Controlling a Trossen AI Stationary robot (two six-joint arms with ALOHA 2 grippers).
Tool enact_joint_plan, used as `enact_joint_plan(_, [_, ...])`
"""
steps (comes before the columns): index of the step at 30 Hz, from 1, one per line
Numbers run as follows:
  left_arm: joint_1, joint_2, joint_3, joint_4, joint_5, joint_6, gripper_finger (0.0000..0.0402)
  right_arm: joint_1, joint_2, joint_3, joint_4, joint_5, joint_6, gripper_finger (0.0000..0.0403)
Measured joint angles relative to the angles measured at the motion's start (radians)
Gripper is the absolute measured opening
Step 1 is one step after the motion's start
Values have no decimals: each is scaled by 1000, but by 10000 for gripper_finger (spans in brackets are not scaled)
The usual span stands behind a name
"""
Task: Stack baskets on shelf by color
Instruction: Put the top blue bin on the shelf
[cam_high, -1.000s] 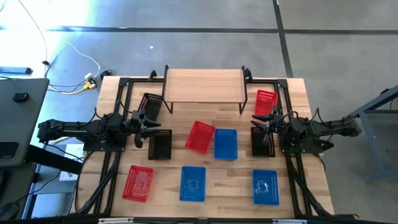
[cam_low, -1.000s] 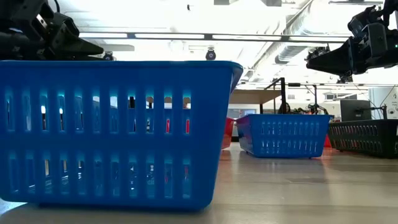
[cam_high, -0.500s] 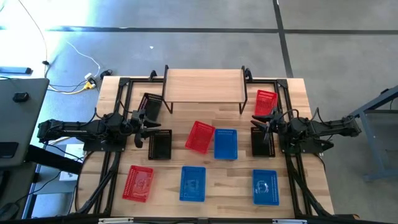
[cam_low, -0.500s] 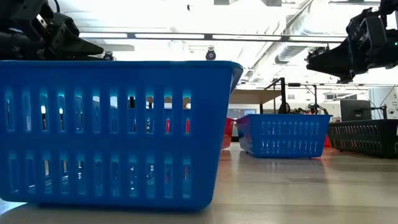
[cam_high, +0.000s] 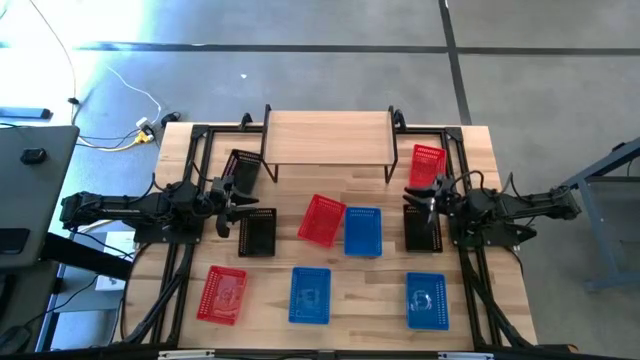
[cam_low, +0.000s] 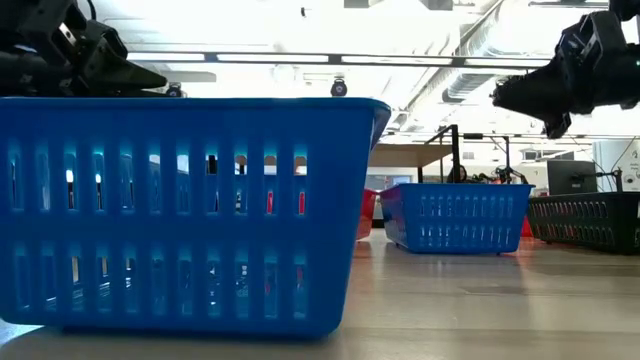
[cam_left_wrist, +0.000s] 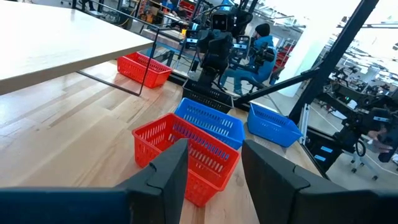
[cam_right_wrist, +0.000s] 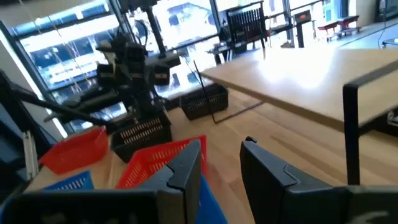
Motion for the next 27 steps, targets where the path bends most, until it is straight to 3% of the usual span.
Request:
enact_joint_plan(10, [0,0,0,0,-29,6,140,0,0,0,293,56,5,98])
enact_joint_plan(17, [0,0,0,1,-47,-78,140,0,0,0,455,57,-1,98])
enact_joint_plan(23, [0,0,0,1,-47,-89,140,0,11,6,505,64,-1,98])
enact_joint_plan(27, [0,0,0,1,-76,-194,140,0,64,74,464,74,-36,98])
